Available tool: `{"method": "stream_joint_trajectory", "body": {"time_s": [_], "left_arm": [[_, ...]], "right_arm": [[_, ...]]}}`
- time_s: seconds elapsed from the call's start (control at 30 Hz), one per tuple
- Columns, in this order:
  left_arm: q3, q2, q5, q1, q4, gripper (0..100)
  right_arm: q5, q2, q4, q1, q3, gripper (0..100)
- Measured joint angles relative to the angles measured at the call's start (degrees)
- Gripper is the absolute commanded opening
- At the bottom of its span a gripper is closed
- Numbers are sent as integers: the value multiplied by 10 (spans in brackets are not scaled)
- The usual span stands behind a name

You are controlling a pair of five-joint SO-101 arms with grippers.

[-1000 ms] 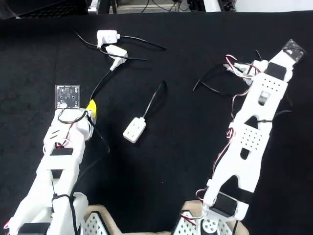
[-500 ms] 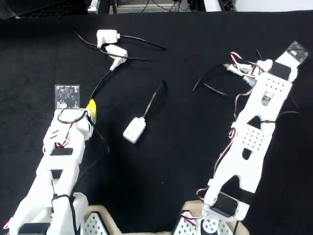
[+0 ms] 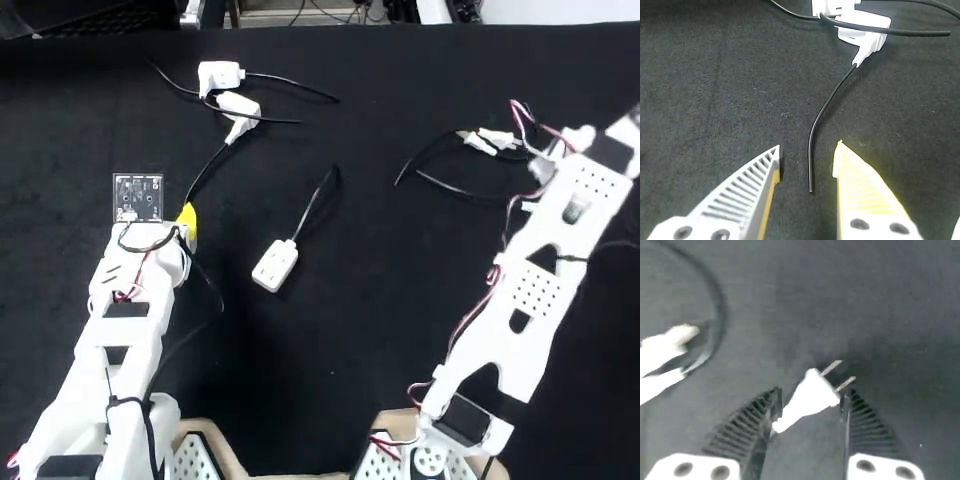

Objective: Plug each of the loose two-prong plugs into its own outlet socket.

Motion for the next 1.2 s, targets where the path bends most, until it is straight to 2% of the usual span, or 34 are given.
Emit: {"method": "stream_joint_trajectory", "body": {"time_s": [0.27,0.33,0.47,0.67,1.03,1.2], "left_arm": [[1,0,0,0,0,180],[1,0,0,0,0,180],[1,0,0,0,0,180],[1,0,0,0,0,180],[1,0,0,0,0,180],[2,0,0,0,0,180]], "right_arm": [[-16,73,-55,2,-25,191],[-18,73,-55,3,-25,151],[-18,62,-39,5,-25,9],[-18,37,-11,4,-15,34],[-18,-68,40,-66,-14,14],[68,-133,40,-154,-14,14]]}}
